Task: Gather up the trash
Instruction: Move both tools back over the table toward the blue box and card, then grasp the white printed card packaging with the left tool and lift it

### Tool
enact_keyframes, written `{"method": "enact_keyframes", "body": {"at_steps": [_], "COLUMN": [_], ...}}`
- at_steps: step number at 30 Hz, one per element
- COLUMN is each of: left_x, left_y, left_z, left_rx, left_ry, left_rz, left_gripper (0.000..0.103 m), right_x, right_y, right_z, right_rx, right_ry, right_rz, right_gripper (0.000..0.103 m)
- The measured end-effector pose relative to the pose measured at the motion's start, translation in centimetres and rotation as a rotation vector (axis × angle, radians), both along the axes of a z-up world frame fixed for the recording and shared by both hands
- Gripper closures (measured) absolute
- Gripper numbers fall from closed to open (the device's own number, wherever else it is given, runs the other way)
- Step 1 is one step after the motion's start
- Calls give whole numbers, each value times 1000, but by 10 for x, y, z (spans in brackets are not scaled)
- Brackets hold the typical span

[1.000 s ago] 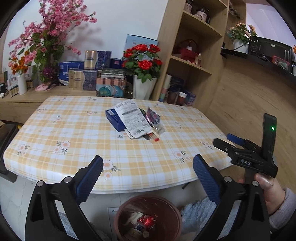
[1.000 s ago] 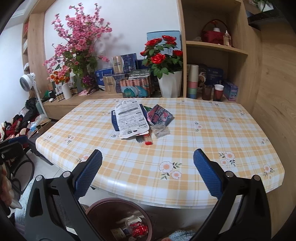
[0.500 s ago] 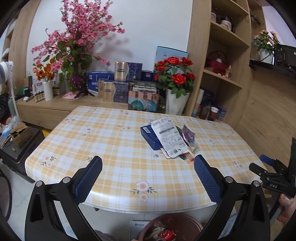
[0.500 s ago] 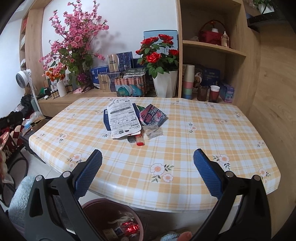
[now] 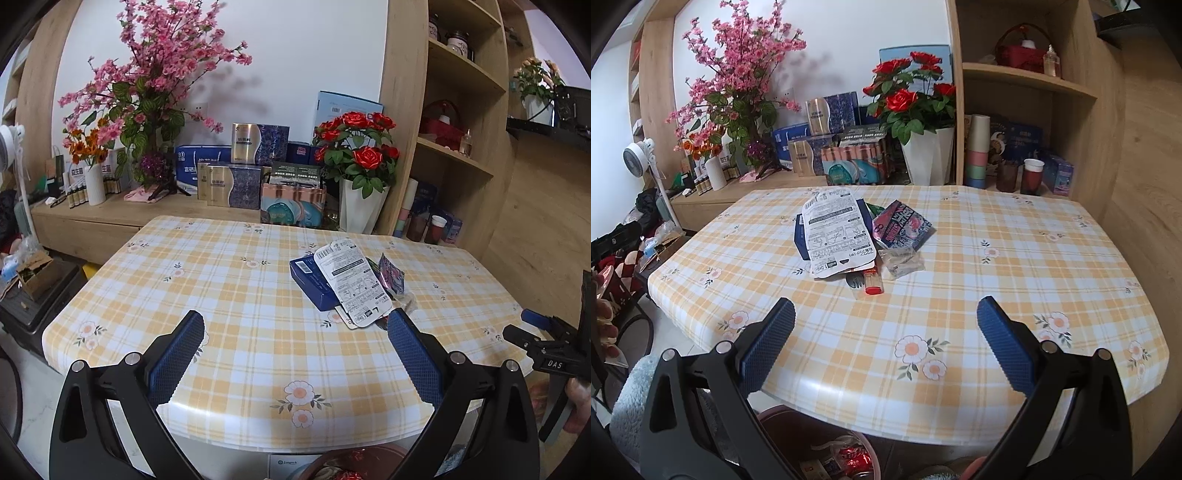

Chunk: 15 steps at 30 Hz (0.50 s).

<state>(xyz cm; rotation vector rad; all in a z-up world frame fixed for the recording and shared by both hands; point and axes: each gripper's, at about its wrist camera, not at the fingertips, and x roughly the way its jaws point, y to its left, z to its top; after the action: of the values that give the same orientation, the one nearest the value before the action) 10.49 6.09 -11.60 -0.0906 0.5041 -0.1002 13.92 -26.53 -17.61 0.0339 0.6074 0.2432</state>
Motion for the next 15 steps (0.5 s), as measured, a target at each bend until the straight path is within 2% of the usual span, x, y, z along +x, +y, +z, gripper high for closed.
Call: {"method": "enact_keyframes", "body": {"at_steps": [4, 9, 15], "left_x": [19, 49, 88], "left_y": [-3, -8, -11], "left_z": [-12, -30, -47], "left_rx": [2, 2, -14], "left_ry": [23, 74, 138], "left_rz": [-21, -39, -29], "left_gripper": [6, 6, 6], "right_x": [22, 55, 91], "right_y": [7, 22, 25], "right_z": [-12, -31, -42], "right_rx": [-2, -101, -111], "right_ry": [48, 94, 98], "right_rz": [35, 24, 28], "right_gripper": [6, 6, 6]}}
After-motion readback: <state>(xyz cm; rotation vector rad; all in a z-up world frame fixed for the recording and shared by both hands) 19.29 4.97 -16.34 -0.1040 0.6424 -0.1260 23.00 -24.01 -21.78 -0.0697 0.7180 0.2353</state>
